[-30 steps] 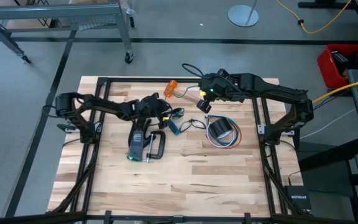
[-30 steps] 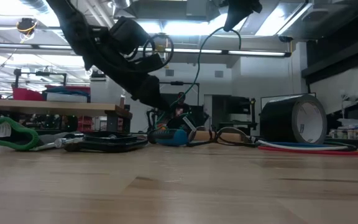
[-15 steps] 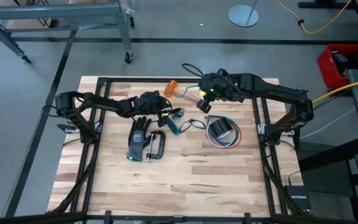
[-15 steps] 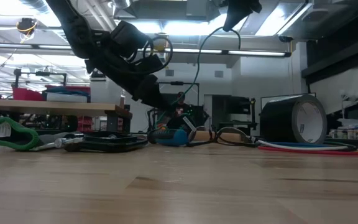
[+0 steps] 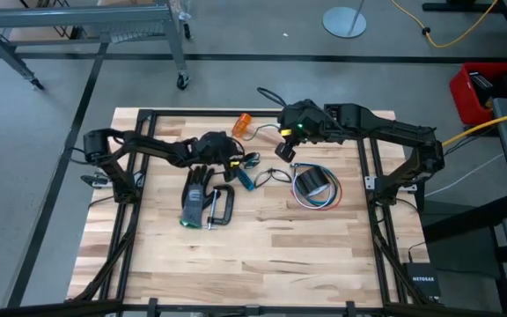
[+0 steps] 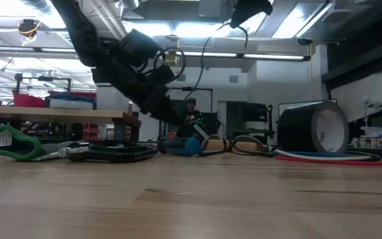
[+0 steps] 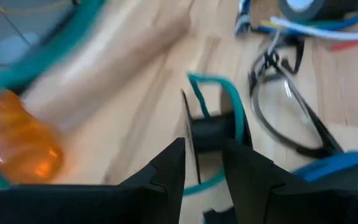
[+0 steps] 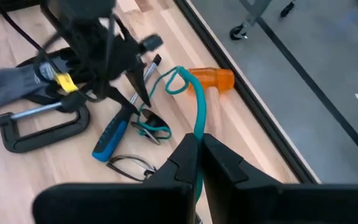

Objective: Coil cords
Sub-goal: Coil the green wire onto the spool

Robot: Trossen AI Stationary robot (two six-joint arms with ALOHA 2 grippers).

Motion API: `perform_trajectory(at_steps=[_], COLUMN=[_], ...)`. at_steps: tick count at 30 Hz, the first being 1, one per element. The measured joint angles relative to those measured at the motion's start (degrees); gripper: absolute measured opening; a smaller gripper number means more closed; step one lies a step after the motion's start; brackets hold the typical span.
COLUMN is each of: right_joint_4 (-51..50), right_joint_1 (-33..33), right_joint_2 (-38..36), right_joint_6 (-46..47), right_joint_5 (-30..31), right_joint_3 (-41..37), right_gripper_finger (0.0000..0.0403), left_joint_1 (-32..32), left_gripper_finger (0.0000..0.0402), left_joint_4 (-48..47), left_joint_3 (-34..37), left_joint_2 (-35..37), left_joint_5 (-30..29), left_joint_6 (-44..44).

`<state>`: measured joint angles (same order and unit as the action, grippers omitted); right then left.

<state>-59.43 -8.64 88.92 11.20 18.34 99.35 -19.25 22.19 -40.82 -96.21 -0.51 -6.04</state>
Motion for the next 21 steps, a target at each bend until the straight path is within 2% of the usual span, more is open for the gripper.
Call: perform_trajectory(at_steps=[7, 15, 18, 21], right_joint_4=[0.01, 0.01, 0.01, 0.01], right_joint_1=[0.0, 0.0, 0.0, 0.0], right_joint_2=[0.0, 0.0, 0.0, 0.0], right_joint_6=[0.0, 0.0, 0.0, 0.0], right_joint_5=[-0.01, -0.01, -0.01, -0.01], right_joint_3=[0.0, 0.0, 0.0, 0.0], right_gripper_finger=[0.0019, 0.0019, 0.0019, 0.0019], left_joint_1=[0.12, -0.2, -0.71, -1.08], left_gripper_finger=[0.01, 0.0094, 0.0068, 0.0022], left_joint_4=[1.91, 8.61, 8.5, 7.93], left_joint_3=[0.0, 0.0, -0.04, -0.04], left_joint_2=[-4.04, -4.65, -4.65, -4.65], left_joint_5=[0.37, 0.35, 0.33, 0.33], left_joint_6=[0.24, 0.06, 0.06, 0.07])
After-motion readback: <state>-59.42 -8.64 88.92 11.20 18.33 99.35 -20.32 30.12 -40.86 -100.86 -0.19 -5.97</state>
